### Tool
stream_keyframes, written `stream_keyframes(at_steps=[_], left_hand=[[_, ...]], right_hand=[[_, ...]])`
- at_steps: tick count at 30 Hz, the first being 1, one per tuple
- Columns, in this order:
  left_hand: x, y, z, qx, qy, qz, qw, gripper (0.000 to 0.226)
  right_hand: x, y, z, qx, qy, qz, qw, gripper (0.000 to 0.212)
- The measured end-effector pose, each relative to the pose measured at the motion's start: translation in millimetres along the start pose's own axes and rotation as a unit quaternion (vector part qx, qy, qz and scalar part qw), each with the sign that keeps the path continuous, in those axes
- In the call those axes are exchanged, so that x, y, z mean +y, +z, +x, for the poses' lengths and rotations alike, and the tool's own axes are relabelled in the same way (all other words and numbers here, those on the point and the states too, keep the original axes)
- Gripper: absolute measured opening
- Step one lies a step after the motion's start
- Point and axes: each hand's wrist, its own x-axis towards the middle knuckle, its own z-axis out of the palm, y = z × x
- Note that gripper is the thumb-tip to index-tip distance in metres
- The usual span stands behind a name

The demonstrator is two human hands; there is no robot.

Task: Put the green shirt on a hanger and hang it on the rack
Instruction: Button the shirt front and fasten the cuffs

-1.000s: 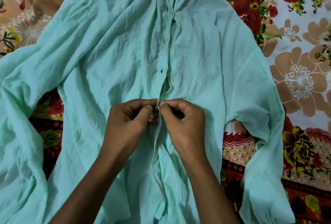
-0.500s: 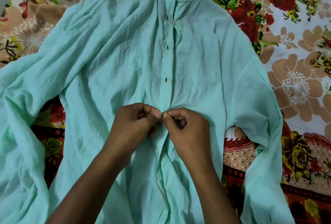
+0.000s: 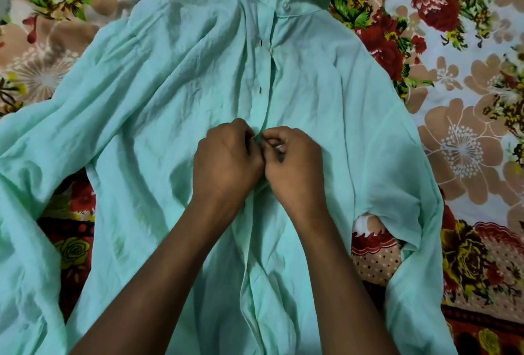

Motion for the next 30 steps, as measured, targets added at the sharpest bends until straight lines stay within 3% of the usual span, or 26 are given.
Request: stream_keyframes(at_steps=[5, 10, 13, 17, 30], left_hand=[[-7.5, -7.5, 5.6, -0.028, -0.090, -0.107, 0.990, 0.011], [-9.7, -14.1, 9.1, -0.054, -0.183, -0.255, 0.948, 0.012], [-9.5, -16.8, 9.2, -0.062, -0.215, -0.314, 0.923, 0.010], [-8.5, -16.9, 9.2, -0.071, -0.242, -0.339, 0.906, 0.009], [-13.3, -22.5, 8.3, -0.100, -0.223, -0.370, 0.896, 0.014]], right_hand=[[-0.2, 4.3, -1.3, 0.018, 0.007, -0.028, 0.999, 0.013], [-4.0, 6.9, -6.3, 0.051, -0.029, -0.085, 0.995, 0.005], [-5.1, 4.8, -9.3, 0.106, -0.012, -0.006, 0.994, 0.006], [-8.6, 5.6, -10.1, 0.105, 0.059, 0.128, 0.984, 0.004], [-7.4, 14.5, -5.0, 0.080, 0.122, 0.200, 0.969, 0.004]])
